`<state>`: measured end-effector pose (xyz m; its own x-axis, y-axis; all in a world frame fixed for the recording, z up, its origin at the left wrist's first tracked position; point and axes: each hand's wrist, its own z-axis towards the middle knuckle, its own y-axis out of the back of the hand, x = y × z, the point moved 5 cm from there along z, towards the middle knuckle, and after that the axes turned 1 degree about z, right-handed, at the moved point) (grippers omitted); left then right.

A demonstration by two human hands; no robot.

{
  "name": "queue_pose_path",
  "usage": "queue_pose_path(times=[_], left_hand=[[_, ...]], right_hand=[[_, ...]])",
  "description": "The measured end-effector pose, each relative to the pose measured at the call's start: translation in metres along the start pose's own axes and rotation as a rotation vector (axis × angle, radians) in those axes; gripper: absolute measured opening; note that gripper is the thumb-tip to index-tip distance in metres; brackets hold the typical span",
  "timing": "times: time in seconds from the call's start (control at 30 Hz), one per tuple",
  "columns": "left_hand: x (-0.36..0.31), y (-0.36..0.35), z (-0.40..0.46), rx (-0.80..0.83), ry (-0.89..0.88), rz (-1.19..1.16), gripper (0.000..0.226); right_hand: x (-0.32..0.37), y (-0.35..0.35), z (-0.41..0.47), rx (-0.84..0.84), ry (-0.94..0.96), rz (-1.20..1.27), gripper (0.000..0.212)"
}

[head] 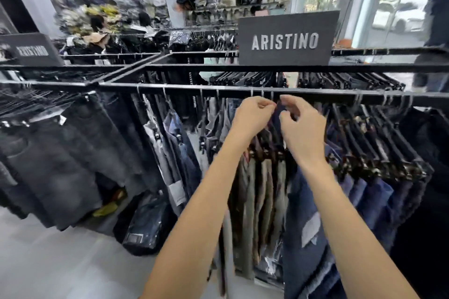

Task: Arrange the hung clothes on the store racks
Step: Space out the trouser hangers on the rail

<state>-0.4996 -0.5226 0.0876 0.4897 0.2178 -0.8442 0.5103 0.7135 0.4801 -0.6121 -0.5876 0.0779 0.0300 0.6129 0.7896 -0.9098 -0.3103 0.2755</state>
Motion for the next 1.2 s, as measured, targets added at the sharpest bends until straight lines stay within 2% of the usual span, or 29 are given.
queue_pose_path(times=[0.17, 0.23, 0.3, 0.4, 0.5, 0.57, 0.77, 0.87, 0.97, 1.07, 1.2], left_hand=[[0.070, 0.122, 0.020, -0.363, 0.026, 0.094, 0.021], [0.103, 0.156, 0.031, -0.439, 0.104, 0.073, 0.022], [0.132, 0.175, 0.037, -0.438, 0.209, 0.041, 0.026], [0.168, 0.179, 0.046, -0.283, 0.331, -0.036, 0.021], [0.201, 0.176, 0.056, -0.195, 0.427, -0.293, 0.014], [0.215, 0.174, 0.058, -0.224, 0.521, -0.496, 0.009], [0.211, 0.175, 0.058, -0.286, 0.544, -0.727, 0.021], [0.192, 0.171, 0.045, -0.268, 0.533, -0.858, 0.007], [0.177, 0.169, 0.026, -0.317, 0.481, -0.852, 0.015], [0.149, 0.156, -0.009, -0.320, 0.448, -0.860, 0.015], [0.106, 0.126, -0.052, -0.341, 0.359, -0.862, 0.012]], right_hand=[[0.045, -0.114, -0.016, 0.119, 0.021, 0.114, 0.036], [0.061, -0.152, -0.019, 0.152, 0.032, 0.115, 0.033], [0.070, -0.189, -0.018, 0.234, -0.014, 0.082, 0.035], [0.064, -0.244, -0.017, 0.482, -0.182, -0.090, 0.042], [0.050, -0.282, -0.028, 0.639, -0.247, -0.239, 0.031], [0.041, -0.293, -0.036, 0.640, -0.281, -0.284, 0.029], [0.049, -0.275, -0.038, 0.496, -0.278, -0.117, 0.027], [0.052, -0.252, -0.037, 0.468, -0.249, -0.071, 0.022], [0.058, -0.220, -0.041, 0.475, -0.238, -0.018, 0.026], [0.059, -0.180, -0.045, 0.493, -0.252, 0.053, 0.025], [0.043, -0.117, -0.051, 0.482, -0.345, 0.211, 0.038]])
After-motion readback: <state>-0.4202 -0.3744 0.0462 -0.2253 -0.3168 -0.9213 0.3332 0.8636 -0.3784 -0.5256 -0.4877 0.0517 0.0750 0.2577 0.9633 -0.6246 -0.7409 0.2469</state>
